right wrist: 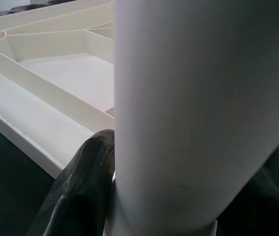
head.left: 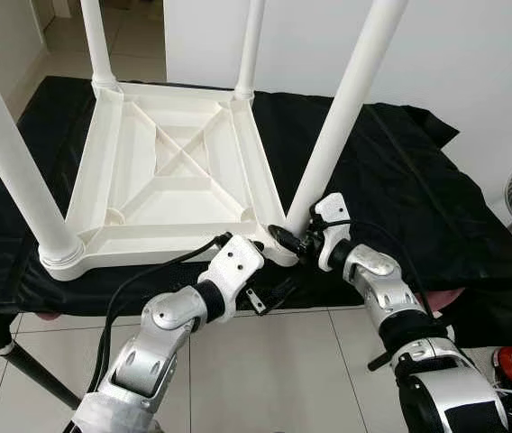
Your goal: Building children table
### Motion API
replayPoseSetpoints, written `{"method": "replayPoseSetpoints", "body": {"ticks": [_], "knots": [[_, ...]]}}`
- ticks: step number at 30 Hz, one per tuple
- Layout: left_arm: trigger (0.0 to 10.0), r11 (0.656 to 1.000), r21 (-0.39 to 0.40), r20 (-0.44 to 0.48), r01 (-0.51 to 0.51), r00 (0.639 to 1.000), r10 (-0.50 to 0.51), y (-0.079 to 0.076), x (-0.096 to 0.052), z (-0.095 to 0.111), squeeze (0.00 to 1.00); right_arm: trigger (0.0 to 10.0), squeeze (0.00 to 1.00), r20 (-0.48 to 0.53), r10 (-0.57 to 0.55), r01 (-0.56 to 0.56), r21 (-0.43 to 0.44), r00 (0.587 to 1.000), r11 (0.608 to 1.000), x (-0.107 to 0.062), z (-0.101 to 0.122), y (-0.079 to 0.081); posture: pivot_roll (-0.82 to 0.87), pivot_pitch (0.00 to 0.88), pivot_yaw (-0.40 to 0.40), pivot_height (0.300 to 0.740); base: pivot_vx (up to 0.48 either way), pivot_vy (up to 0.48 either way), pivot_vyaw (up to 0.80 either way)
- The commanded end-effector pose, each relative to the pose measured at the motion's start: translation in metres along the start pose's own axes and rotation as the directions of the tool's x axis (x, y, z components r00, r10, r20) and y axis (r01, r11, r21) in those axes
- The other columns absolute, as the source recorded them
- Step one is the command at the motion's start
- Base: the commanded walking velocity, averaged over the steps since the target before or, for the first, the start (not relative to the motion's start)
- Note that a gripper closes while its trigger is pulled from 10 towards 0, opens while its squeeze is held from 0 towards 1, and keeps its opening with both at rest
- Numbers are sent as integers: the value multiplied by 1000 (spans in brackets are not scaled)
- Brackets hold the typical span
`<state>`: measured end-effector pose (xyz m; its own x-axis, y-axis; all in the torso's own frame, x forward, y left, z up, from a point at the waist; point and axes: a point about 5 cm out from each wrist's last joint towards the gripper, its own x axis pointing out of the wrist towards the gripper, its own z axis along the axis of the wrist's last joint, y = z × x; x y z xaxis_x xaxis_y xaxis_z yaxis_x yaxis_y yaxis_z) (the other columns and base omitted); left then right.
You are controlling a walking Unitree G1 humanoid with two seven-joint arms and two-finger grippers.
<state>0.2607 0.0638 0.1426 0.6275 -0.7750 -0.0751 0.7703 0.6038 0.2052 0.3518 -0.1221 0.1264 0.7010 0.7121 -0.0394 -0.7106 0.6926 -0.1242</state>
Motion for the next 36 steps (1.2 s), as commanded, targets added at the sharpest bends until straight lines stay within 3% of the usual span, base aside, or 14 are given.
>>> {"method": "replayPoseSetpoints", "body": {"ticks": [1, 3, 4, 5, 9, 12, 18, 20, 21, 25, 28, 33, 36], "knots": [[10000, 999, 11, 2, -41, 999, 41, 0, 1, 3, 0, 0, 0, -38, 39, -38, 24, 999, 999, -1, -12, 6, 67, 16, -123, 740, 0, 0, 0], [10000, 999, 11, 2, -39, 999, 39, 0, 1, 3, 0, 0, 0, -34, 34, -33, 25, 999, 999, -3, -13, 6, 67, 16, -123, 740, 0, 0, 0], [10000, 999, 11, 3, -35, 999, 35, 0, 2, 3, 0, 3490, 0, -34, 15, -15, 23, 999, 1000, -4, -13, 4, 60, 15, -119, 740, 0, 0, 0], [10000, 999, 11, 4, -30, 1000, 30, 0, 2, 3, 0, 10000, 0, -27, -2, 3, 28, 1000, 1000, -6, -14, 4, 55, 15, -116, 740, 0, 0, 0], [10000, 1000, 11, 6, -23, 1000, 23, -1, 3, 4, 0, 10000, 0, -27, -44, 45, 17, 999, 999, -9, -15, 2, 52, 16, -115, 740, 0, 0, 0], [10000, 1000, 11, 6, -20, 1000, 20, -1, 3, 4, 0, 10000, 0, -39, -154, 154, -4, 987, 988, -13, -17, -3, 45, 20, -112, 740, 0, 0, 0], [10000, 1000, 7, 8, -14, 1000, 14, -3, 5, 4, 0, 10000, 0, 9, -294, 293, 63, 956, 954, -14, -16, 2, 38, 22, -110, 740, 0, 0, 0], [10000, 1000, 6, 8, -10, 1000, 10, -4, 5, 4, 0, 10000, 0, 13, -383, 379, 116, 924, 918, -13, -16, 9, 34, 25, -112, 740, 0, 0, 0], [10000, 1000, 6, 8, -10, 1000, 10, -4, 5, 4, 0, 10000, 0, 13, -383, 379, 116, 924, 918, -13, -16, 9, 34, 25, -112, 740, 0, 0, 0], [10000, 1000, 3, 7, -6, 1000, 6, -5, 6, 3, 0, 10000, 0, -11, -582, 578, 140, 813, 804, -12, -15, 21, 32, 26, -114, 740, 0, 0, 0], [10000, 1000, 2, 8, -5, 1000, 5, -5, 6, 3, 0, 10000, 0, 5, -651, 640, 175, 759, 748, -8, -10, 29, 33, 27, -119, 740, 0, 0, 0], [10000, 1000, 1, 7, -7, 1000, 7, -5, 6, 3, 0, 10000, 0, -2, -649, 634, 218, 761, 742, 2, -7, 43, 38, 27, -122, 740, 0, 0, 0], [10000, 1000, 0, 8, -10, 1000, 10, -6, 6, 3, 0, 10000, 0, 45, -604, 580, 229, 796, 782, 6, 3, 48, 40, 26, -123, 740, 0, 0, 0]]}}
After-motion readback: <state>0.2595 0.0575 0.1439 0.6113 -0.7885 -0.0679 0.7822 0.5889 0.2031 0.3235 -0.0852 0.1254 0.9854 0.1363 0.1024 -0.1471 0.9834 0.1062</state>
